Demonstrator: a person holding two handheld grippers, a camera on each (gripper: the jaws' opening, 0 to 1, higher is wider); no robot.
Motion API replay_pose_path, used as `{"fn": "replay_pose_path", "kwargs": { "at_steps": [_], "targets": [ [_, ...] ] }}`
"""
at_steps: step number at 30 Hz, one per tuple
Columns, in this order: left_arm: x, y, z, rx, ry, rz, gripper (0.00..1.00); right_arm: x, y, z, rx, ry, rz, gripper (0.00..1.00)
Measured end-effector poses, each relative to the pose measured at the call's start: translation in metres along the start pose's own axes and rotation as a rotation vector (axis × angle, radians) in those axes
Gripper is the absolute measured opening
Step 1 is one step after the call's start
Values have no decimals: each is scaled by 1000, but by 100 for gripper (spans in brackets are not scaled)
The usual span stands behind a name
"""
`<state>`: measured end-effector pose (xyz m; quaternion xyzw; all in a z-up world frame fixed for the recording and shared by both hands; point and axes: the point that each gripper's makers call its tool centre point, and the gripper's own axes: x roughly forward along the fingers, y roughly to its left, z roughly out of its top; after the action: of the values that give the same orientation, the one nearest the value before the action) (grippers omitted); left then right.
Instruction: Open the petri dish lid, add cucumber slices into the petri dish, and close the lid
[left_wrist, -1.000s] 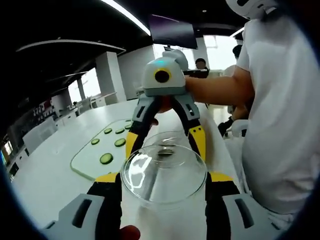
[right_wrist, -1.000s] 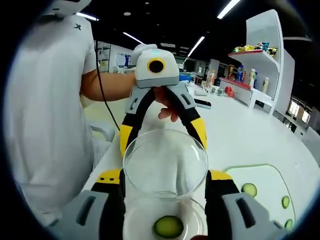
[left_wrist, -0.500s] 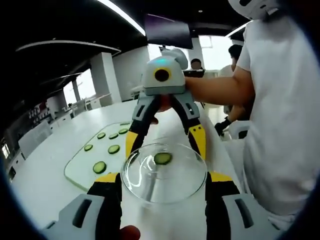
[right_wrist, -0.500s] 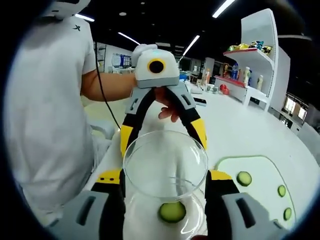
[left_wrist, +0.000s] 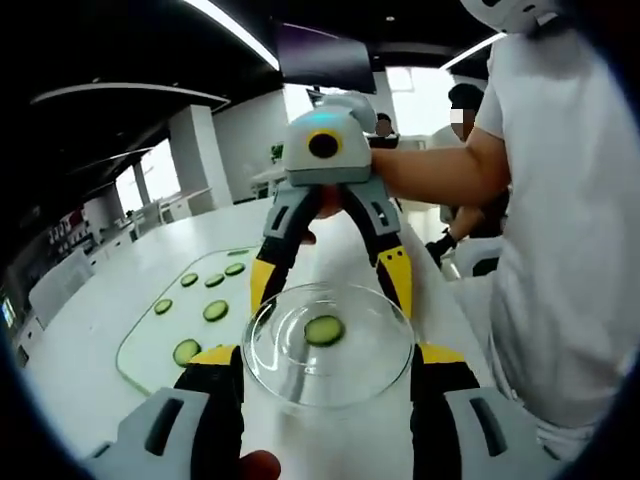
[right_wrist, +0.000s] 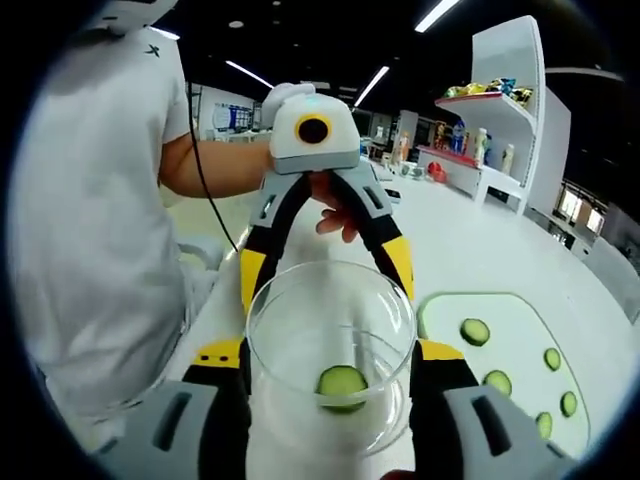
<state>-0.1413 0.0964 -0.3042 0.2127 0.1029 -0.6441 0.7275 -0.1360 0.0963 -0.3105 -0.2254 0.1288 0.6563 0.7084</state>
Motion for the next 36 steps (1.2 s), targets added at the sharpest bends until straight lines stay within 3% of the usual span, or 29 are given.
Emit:
{"fn": "replay_pose_path", "kwargs": {
  "at_steps": [36],
  "targets": [
    [26, -2, 2, 1, 4, -51, 66, -19, -2, -16, 37, -6, -34, 63]
  ]
}}
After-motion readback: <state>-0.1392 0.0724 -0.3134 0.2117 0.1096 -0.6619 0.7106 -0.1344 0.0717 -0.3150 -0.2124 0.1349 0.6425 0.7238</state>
